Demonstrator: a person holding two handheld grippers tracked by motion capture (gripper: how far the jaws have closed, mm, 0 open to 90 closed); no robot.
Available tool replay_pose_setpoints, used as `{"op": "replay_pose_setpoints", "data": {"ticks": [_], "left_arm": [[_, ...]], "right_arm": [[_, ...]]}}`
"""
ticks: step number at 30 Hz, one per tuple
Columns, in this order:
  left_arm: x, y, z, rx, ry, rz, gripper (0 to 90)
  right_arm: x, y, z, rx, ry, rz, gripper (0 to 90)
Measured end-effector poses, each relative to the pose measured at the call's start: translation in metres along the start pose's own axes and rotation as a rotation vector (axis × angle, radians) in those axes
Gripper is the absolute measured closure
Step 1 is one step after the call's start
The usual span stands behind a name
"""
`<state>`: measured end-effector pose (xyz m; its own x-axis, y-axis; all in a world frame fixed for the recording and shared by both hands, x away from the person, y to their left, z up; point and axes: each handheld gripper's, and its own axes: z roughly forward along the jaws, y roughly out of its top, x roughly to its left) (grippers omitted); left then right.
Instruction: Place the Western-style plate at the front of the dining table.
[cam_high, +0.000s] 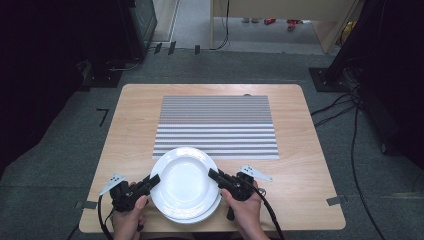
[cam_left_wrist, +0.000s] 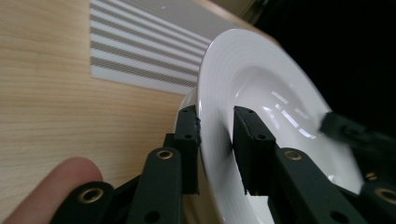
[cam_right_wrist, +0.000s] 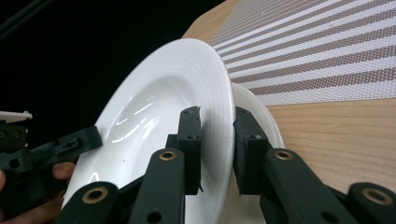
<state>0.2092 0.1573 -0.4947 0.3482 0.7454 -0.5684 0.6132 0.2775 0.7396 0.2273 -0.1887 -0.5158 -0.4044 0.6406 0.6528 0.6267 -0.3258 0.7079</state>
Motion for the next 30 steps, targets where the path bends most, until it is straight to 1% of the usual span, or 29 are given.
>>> {"op": "replay_pose_setpoints", "data": {"ticks": [1, 2, 3, 4, 5, 6, 12, 14, 17, 25, 26, 30], "left_arm": [[-0.002, -0.001, 0.003, 0.024, 0.036, 0.025, 72.6], [-0.002, -0.001, 0.003, 0.024, 0.036, 0.025, 71.4], [0.001, -0.003, 0.005, 0.032, 0.033, 0.006, 71.6], [0.001, -0.003, 0.005, 0.032, 0.033, 0.006, 72.1], [-0.001, -0.002, 0.005, 0.033, 0.036, 0.009, 72.0], [-0.001, -0.002, 0.005, 0.033, 0.036, 0.009, 71.9], [-0.003, -0.002, 0.004, 0.026, 0.028, 0.017, 72.2], [-0.004, -0.002, 0.004, 0.023, 0.016, 0.017, 72.5], [-0.006, -0.001, 0.004, 0.018, 0.011, 0.02, 72.7], [-0.012, 0.006, 0.006, 0.014, -0.021, 0.002, 74.2], [-0.012, 0.006, 0.006, 0.014, -0.021, 0.002, 74.3], [-0.016, 0.013, 0.012, 0.019, -0.033, -0.017, 74.5]], "right_arm": [[-0.002, 0.0, 0.0, 0.0, 0.012, 0.021, 77.5], [-0.002, 0.0, 0.0, 0.0, 0.012, 0.021, 77.5], [-0.003, 0.0, 0.0, 0.001, 0.006, 0.013, 77.5], [-0.003, 0.0, 0.0, 0.001, 0.006, 0.013, 77.5], [-0.004, -0.001, 0.0, 0.004, 0.002, 0.028, 77.6], [-0.004, -0.001, 0.0, 0.004, 0.002, 0.028, 77.6], [-0.003, 0.001, -0.001, -0.009, 0.007, 0.032, 78.0], [-0.003, 0.001, -0.002, -0.015, 0.006, 0.037, 78.0], [-0.003, 0.003, -0.004, -0.022, 0.007, 0.04, 78.2], [-0.001, 0.011, -0.012, -0.05, 0.02, 0.056, 79.4], [-0.001, 0.011, -0.012, -0.05, 0.02, 0.056, 79.4], [0.001, 0.02, -0.016, -0.061, 0.02, 0.045, 79.8]]}}
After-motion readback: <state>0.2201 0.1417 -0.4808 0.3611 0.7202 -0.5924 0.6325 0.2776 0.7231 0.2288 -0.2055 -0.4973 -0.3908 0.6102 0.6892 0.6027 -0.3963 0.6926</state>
